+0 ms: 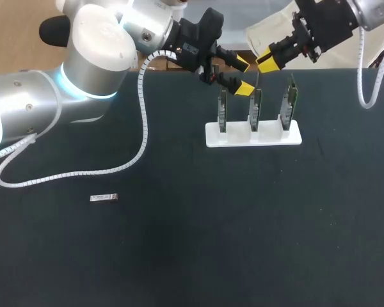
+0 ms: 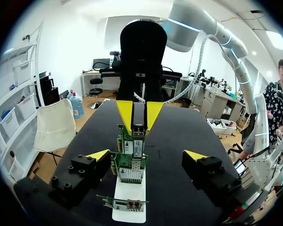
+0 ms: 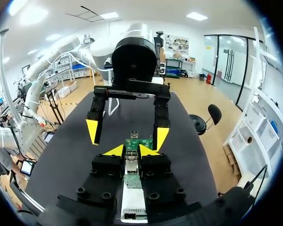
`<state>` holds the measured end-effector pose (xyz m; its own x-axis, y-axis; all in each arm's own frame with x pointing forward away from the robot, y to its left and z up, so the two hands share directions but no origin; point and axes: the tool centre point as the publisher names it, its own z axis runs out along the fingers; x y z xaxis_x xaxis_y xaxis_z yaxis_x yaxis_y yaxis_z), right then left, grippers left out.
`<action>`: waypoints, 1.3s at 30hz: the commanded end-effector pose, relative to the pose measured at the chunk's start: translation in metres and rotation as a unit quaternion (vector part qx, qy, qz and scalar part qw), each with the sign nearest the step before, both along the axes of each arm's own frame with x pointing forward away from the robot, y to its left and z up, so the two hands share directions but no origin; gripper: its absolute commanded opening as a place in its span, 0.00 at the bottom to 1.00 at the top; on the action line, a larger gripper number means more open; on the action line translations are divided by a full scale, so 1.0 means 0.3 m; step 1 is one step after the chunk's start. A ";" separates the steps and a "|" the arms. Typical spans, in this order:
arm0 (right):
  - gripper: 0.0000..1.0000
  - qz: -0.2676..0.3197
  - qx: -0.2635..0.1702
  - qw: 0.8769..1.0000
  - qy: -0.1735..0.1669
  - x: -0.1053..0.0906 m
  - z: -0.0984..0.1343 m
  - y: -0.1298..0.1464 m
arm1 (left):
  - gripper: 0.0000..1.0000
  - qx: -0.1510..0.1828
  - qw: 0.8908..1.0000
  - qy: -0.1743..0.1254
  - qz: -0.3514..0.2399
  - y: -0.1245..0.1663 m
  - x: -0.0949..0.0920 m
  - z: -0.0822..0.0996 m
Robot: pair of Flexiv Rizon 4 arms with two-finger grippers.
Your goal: Pick up the optical module with the left hand, and insert it into the network port with the right hand.
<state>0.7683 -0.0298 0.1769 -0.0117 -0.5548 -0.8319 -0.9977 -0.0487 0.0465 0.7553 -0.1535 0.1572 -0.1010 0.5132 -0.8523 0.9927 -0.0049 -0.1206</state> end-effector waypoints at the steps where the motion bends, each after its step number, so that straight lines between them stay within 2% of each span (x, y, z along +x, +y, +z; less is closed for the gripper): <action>1: 0.00 -0.002 -0.001 1.000 0.000 -0.001 -0.006 -0.001 | 1.00 0.002 1.000 0.001 0.000 -0.003 0.004 0.001; 15: 0.00 -0.005 0.006 1.000 -0.005 0.006 0.015 -0.002 | 1.00 0.002 1.000 0.001 0.000 -0.003 0.004 0.001; 39: 0.00 -0.005 0.001 1.000 0.001 0.002 -0.008 0.005 | 1.00 0.002 1.000 0.001 0.000 -0.003 0.004 0.001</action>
